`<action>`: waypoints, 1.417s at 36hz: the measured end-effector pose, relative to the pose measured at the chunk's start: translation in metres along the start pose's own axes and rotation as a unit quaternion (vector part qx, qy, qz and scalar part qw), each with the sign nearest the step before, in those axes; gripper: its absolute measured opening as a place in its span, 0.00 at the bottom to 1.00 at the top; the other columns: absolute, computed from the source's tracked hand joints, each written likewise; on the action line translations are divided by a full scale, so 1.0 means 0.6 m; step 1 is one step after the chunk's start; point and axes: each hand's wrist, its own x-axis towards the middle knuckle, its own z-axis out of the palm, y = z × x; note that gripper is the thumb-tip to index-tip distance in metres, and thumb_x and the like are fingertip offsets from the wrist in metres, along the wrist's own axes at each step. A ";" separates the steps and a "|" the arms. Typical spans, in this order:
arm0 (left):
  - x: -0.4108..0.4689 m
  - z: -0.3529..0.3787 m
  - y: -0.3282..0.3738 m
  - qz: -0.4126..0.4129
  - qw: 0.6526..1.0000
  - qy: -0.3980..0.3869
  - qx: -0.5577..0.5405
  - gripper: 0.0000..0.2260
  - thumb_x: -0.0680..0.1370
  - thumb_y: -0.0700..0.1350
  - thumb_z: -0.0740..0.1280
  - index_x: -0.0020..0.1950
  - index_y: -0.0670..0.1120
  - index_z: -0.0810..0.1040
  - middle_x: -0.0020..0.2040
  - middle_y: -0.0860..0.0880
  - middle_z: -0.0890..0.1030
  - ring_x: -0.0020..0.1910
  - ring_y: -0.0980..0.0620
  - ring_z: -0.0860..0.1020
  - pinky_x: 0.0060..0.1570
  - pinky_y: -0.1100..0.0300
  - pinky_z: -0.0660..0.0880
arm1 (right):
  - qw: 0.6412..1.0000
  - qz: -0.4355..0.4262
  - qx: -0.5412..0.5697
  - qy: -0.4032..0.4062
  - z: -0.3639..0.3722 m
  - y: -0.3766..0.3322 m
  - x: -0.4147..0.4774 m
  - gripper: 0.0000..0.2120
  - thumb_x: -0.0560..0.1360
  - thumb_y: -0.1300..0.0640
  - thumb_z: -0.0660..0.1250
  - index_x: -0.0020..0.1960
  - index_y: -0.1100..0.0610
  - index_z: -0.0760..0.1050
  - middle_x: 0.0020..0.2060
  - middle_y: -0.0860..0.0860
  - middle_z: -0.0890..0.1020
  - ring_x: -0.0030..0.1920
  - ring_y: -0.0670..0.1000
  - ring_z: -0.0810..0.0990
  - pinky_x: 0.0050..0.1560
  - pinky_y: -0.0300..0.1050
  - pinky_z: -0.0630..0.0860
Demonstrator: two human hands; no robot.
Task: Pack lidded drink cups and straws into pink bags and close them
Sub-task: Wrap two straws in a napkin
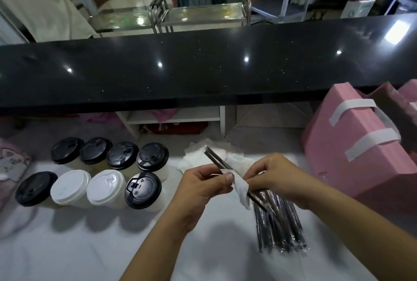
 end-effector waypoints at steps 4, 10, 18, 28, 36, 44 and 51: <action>-0.008 0.009 0.011 0.014 0.999 0.031 0.017 0.11 0.70 0.46 0.76 0.50 0.46 0.88 0.49 0.45 0.87 0.47 0.51 0.84 0.47 0.63 0.78 | 0.999 -0.016 0.002 -0.033 -0.005 -0.008 0.003 0.04 0.68 0.68 0.76 0.36 0.62 0.85 0.30 0.53 0.83 0.31 0.44 0.81 0.35 0.34 0.75; -0.021 0.020 0.025 0.032 0.998 0.054 0.022 0.09 0.72 0.45 0.74 0.51 0.46 0.88 0.50 0.44 0.87 0.48 0.50 0.84 0.48 0.61 0.78 | 0.995 -0.036 -0.010 -0.094 -0.015 -0.022 0.008 0.03 0.69 0.70 0.75 0.38 0.65 0.84 0.32 0.53 0.84 0.33 0.45 0.83 0.36 0.32 0.76; -0.054 0.033 0.033 0.041 0.993 0.101 0.049 0.10 0.72 0.47 0.76 0.51 0.45 0.87 0.50 0.43 0.87 0.49 0.48 0.84 0.48 0.60 0.80 | 0.980 -0.076 -0.139 -0.122 -0.009 -0.041 0.017 0.07 0.68 0.64 0.76 0.35 0.54 0.84 0.32 0.49 0.82 0.35 0.46 0.77 0.43 0.46 0.76; -0.110 0.040 0.038 0.065 0.972 0.221 0.045 0.09 0.69 0.47 0.78 0.46 0.45 0.87 0.48 0.42 0.86 0.47 0.50 0.83 0.53 0.57 0.80 | 0.976 -0.130 -0.034 -0.172 0.025 -0.032 0.004 0.08 0.64 0.58 0.80 0.42 0.57 0.85 0.42 0.56 0.86 0.39 0.54 0.80 0.52 0.62 0.78; -0.139 0.035 0.036 0.087 0.956 0.275 -0.055 0.12 0.68 0.46 0.76 0.48 0.43 0.87 0.51 0.39 0.86 0.49 0.43 0.85 0.48 0.53 0.82 | 0.956 -0.137 0.115 -0.231 0.020 -0.016 0.018 0.26 0.67 0.51 0.77 0.63 0.40 0.75 0.54 0.46 0.84 0.53 0.53 0.85 0.60 0.56 0.79; -0.205 -0.007 0.035 0.123 0.953 0.276 -0.033 0.13 0.66 0.45 0.78 0.49 0.44 0.86 0.50 0.40 0.86 0.49 0.43 0.85 0.45 0.58 0.81 | 0.951 -0.168 -0.013 -0.260 0.112 -0.076 -0.031 0.27 0.64 0.53 0.82 0.61 0.45 0.79 0.52 0.50 0.85 0.53 0.52 0.84 0.58 0.54 0.80; -0.315 -0.118 0.040 0.156 0.950 0.269 -0.014 0.13 0.65 0.47 0.79 0.47 0.46 0.86 0.47 0.43 0.87 0.47 0.46 0.86 0.44 0.60 0.81 | 0.959 -0.209 -0.085 -0.169 0.261 -0.127 -0.084 0.04 0.70 0.58 0.78 0.44 0.53 0.85 0.39 0.51 0.86 0.44 0.54 0.84 0.51 0.56 0.80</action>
